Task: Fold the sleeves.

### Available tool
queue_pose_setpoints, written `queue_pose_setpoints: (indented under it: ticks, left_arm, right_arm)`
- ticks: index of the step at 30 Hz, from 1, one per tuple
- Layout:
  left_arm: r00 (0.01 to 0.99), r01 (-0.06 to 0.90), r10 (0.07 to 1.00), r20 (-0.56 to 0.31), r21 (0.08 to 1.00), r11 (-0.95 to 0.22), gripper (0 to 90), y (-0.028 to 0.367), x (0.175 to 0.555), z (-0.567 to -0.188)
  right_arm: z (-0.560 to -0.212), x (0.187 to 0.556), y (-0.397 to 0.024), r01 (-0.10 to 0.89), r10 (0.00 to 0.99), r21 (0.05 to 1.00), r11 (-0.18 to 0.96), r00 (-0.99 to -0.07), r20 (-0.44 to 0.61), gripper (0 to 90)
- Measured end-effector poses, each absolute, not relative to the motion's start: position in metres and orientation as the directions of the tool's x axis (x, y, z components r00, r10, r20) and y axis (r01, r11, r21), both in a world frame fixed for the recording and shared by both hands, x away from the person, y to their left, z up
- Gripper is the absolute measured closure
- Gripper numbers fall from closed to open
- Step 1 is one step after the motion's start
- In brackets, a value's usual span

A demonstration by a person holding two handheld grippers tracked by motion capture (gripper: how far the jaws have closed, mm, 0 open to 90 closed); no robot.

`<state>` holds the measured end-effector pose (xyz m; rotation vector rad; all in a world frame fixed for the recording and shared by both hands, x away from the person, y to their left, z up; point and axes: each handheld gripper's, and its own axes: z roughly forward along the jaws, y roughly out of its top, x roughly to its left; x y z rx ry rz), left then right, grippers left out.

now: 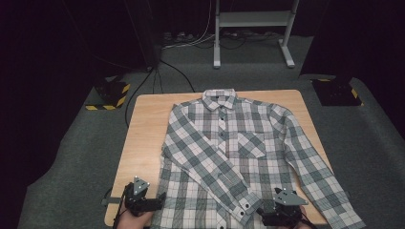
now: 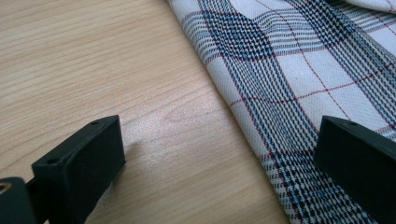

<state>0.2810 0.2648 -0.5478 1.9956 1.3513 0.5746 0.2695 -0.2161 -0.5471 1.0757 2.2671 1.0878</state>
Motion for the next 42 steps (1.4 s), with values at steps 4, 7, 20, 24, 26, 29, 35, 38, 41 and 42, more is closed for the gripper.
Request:
queue_pose_setpoints:
  ticks: [4, 7, 20, 24, 26, 29, 35, 38, 41, 42]
  left_arm:
    - [0.372, 0.642, 0.928, -0.002, 0.723, -0.256, 1.7, 0.265, 0.281, -0.548]
    - [0.372, 0.642, 0.928, -0.001, 0.723, -0.256, 1.7, 0.265, 0.281, -0.548]
    - [0.373, 0.642, 0.928, -0.003, 0.722, -0.256, 1.6, 0.265, 0.281, -0.548]
    - [0.374, 0.642, 0.928, -0.004, 0.722, -0.256, 1.6, 0.265, 0.281, -0.548]
    - [0.374, 0.642, 0.927, -0.003, 0.722, -0.257, 1.6, 0.265, 0.281, -0.548]
    - [0.375, 0.642, 0.927, -0.005, 0.722, -0.255, 1.5, 0.265, 0.281, -0.548]
    - [0.376, 0.644, 0.927, -0.007, 0.722, -0.255, 1.2, 0.265, 0.281, -0.548]
    - [0.376, 0.644, 0.927, -0.008, 0.722, -0.255, 1.1, 0.265, 0.281, -0.548]
    - [0.377, 0.643, 0.926, -0.005, 0.721, -0.258, 1.1, 0.265, 0.281, -0.548]
    - [0.376, 0.643, 0.926, -0.004, 0.721, -0.258, 1.1, 0.265, 0.281, -0.548]
  right_arm:
    - [-0.538, 0.266, -0.218, 0.433, 0.782, 0.809, 0.398, -0.621, -0.052, 2.4]
    - [-0.532, 0.264, -0.220, 0.406, 0.781, 0.823, 0.398, -0.621, -0.072, 2.4]
    - [-0.517, 0.256, -0.224, 0.320, 0.776, 0.860, 0.397, -0.617, -0.128, 2.5]
    - [-0.514, 0.254, -0.226, 0.304, 0.779, 0.872, 0.384, -0.614, -0.129, 2.5]
    - [-0.513, 0.254, -0.227, 0.308, 0.783, 0.872, 0.380, -0.609, -0.126, 2.5]
    - [-0.512, 0.254, -0.230, 0.319, 0.789, 0.875, 0.364, -0.605, -0.108, 2.5]
    - [-0.512, 0.253, -0.237, 0.338, 0.803, 0.882, 0.329, -0.591, -0.073, 2.0]
    - [-0.511, 0.253, -0.242, 0.345, 0.813, 0.880, 0.327, -0.577, -0.076, 1.9]
    - [-0.510, 0.252, -0.249, 0.360, 0.824, 0.875, 0.325, -0.561, -0.075, 1.2]
    - [-0.510, 0.251, -0.252, 0.362, 0.828, 0.875, 0.323, -0.555, -0.076, 0.4]
